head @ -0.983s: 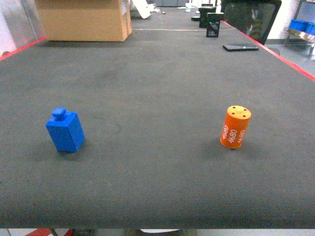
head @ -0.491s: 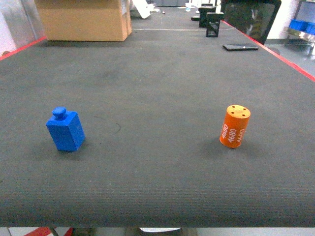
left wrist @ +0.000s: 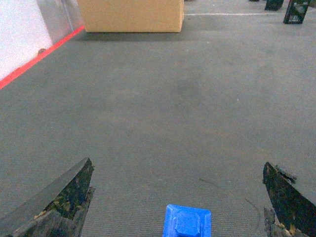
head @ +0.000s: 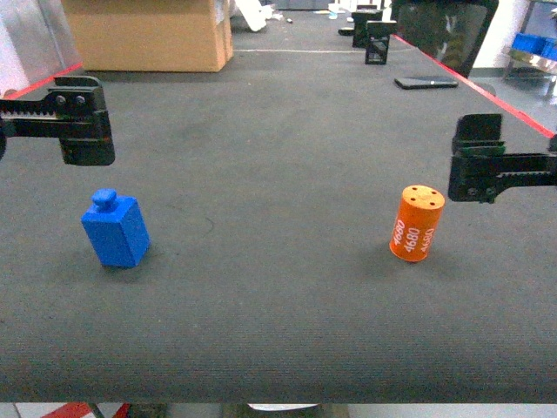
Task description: Sort blue parts and orange caps into right shelf containers
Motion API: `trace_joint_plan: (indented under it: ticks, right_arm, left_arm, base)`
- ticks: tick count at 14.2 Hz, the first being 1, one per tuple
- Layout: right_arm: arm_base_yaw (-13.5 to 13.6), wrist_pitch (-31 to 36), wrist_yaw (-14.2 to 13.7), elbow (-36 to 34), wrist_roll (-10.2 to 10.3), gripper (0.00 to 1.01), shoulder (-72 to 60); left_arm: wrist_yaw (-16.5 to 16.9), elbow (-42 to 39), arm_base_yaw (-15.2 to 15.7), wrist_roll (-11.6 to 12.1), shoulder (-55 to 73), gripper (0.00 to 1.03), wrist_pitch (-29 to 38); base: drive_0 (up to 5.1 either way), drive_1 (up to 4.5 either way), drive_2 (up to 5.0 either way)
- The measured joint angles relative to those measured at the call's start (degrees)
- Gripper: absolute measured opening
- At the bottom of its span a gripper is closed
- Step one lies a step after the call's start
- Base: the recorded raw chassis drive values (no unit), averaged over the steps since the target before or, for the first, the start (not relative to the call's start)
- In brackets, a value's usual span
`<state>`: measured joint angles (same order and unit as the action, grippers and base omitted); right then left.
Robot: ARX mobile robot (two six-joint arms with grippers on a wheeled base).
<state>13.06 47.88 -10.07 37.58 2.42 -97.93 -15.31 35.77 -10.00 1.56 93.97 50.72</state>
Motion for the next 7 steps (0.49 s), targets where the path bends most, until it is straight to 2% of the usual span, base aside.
trace_joint_plan:
  ticks: [1, 2, 3, 7]
  right_arm:
    - [0.1, -1.0, 1.2, 5.5, 0.3, 0.98, -7.2]
    - [0.9, -1.4, 1.4, 9.7, 1.6, 0.98, -13.5]
    - [1.2, -1.1, 1.3, 10.9, 3.6, 0.98, -18.7]
    - [1.2, -1.2, 0.9, 13.2, 4.2, 0.98, -22.8]
  left_arm:
    - [0.3, 3.1, 0.0, -0.2, 8.1, 0.98, 0.4]
    - [0.5, 4.8, 0.5, -1.1, 12.4, 0.98, 1.4]
    - [1.0, 5.1, 1.4, -1.2, 16.4, 0.98, 1.4]
    - [2.3, 6.0, 1.7, -1.1, 21.7, 0.98, 1.6]
  base:
    - [0.0, 0.0, 0.0]
    - [0.0, 0.0, 0.0]
    - [0.0, 0.0, 0.0]
    - [0.0, 0.0, 0.0]
